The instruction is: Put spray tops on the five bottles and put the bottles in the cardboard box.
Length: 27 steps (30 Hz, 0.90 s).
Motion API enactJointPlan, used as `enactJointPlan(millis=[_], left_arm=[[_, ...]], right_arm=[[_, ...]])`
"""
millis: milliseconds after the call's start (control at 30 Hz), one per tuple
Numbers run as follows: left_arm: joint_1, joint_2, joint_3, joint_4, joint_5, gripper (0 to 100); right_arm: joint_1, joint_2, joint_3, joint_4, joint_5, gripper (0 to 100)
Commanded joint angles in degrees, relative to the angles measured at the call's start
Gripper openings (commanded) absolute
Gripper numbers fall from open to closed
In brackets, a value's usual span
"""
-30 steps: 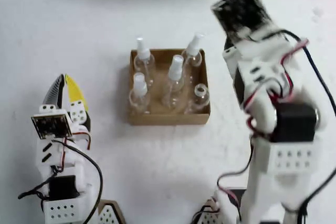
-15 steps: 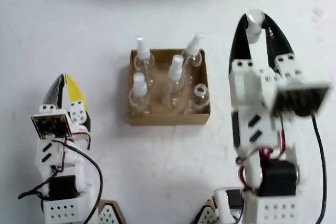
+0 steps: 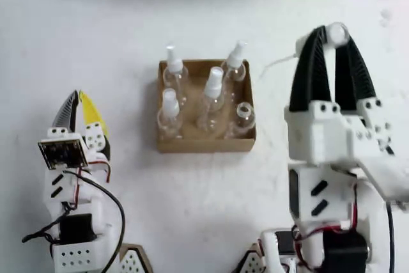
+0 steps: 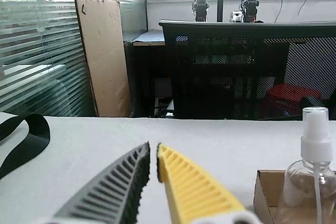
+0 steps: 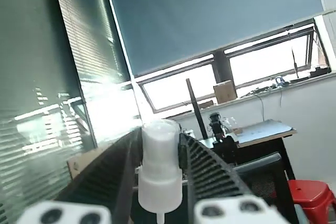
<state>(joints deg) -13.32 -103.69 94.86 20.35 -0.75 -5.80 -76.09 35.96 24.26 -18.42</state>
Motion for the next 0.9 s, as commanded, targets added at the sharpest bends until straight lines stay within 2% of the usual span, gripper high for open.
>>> enactJointPlan(millis=[0,667,867], left_arm=[[0.2,-0.8,-1.1,-1.8,-0.6,3],[0.2,-0.8,-1.1,-1.8,-0.6,3],[0.2,-0.8,-1.1,-1.8,-0.6,3]], right_arm=[[0.1,1.0,-0.3,-1.2,-2.8,1.6],[-0.3,-4.1,1.1,-2.9,-3.0,1.6],[0.2,-8.7,10.9,-5.6,-11.8,1.6]])
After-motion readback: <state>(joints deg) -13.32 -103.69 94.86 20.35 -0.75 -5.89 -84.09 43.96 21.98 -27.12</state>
